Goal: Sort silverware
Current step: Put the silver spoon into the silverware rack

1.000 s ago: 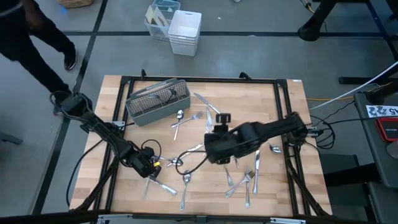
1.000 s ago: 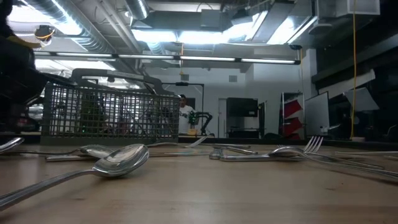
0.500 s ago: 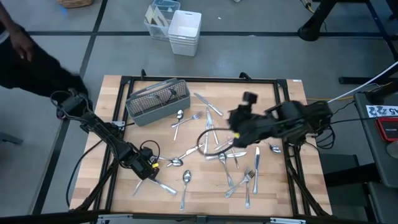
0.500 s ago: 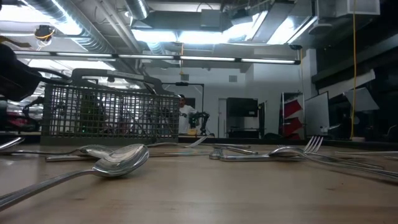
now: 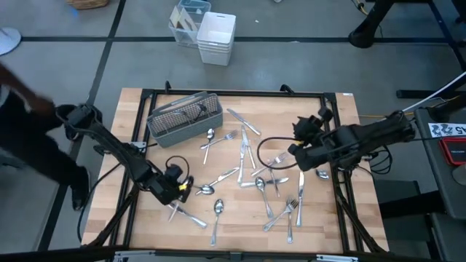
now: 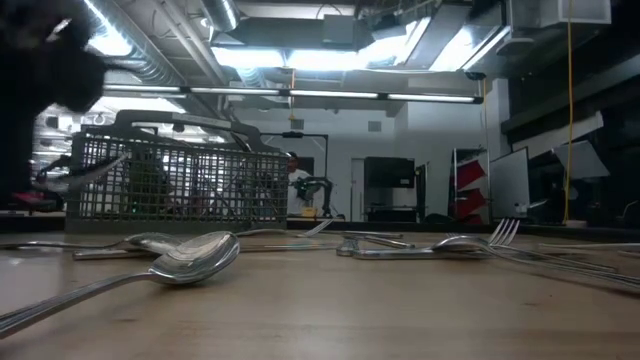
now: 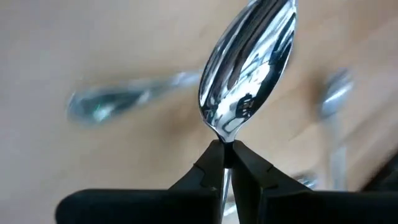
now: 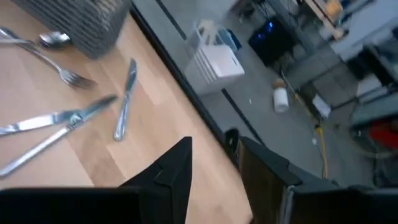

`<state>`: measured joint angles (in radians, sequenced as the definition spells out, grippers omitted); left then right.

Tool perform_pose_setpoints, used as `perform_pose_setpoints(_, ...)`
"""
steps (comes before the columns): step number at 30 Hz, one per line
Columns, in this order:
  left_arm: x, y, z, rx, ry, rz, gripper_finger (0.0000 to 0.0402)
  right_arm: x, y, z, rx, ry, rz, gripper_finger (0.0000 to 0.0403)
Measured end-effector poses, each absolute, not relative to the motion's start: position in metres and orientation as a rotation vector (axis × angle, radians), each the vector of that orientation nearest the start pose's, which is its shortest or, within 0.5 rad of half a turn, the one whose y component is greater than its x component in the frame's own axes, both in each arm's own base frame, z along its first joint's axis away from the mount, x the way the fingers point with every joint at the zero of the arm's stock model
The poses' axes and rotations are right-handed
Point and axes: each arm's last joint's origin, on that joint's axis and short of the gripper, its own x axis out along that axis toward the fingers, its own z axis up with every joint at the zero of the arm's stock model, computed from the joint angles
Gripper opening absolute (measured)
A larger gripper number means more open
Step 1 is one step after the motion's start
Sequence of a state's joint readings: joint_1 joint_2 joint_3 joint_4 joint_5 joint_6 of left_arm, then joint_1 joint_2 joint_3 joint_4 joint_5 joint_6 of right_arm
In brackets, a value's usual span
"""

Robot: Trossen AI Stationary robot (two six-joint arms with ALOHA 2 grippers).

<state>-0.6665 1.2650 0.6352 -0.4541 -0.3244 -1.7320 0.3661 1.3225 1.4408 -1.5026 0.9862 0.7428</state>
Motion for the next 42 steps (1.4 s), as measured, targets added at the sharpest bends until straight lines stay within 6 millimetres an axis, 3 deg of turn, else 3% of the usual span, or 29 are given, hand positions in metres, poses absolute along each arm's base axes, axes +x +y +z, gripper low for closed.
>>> perform_pose_setpoints(4, 0.186, -0.111, 0.195, -1.026, 0.68, 0.531, 0.001, 0.196, 0.049, 0.32, -0.161, 0.76, -0.862, 0.0133)
perform_pose_setpoints(9, 0.204, -0.08, 0.225, -0.865, 0.366, 0.516, 0.001, 0.205, 0.054, 0.264, -0.052, 0.7, -0.802, 0.0133)
perform_pose_setpoints(15, 0.23, -0.034, 0.259, -0.544, 0.066, 0.565, 0.001, 0.218, 0.063, 0.223, 0.1, 0.647, -0.584, 0.0133)
perform_pose_setpoints(21, 0.236, 0.014, 0.28, -0.263, -0.06, 0.717, 0.001, 0.223, 0.068, 0.214, 0.214, 0.616, -0.438, 0.0133)
perform_pose_setpoints(28, 0.229, 0.065, 0.283, -0.102, -0.049, 0.903, 0.001, 0.227, 0.069, 0.215, 0.255, 0.58, -0.438, 0.0133)
perform_pose_setpoints(35, 0.235, 0.104, 0.269, -0.106, -0.033, 0.867, 0.0011, 0.231, 0.071, 0.215, 0.271, 0.552, -0.432, 0.0133)
perform_pose_setpoints(42, 0.25, 0.114, 0.244, -0.104, 0.064, 0.851, 0.0017, 0.232, 0.071, 0.212, 0.265, 0.564, -0.434, 0.0133)
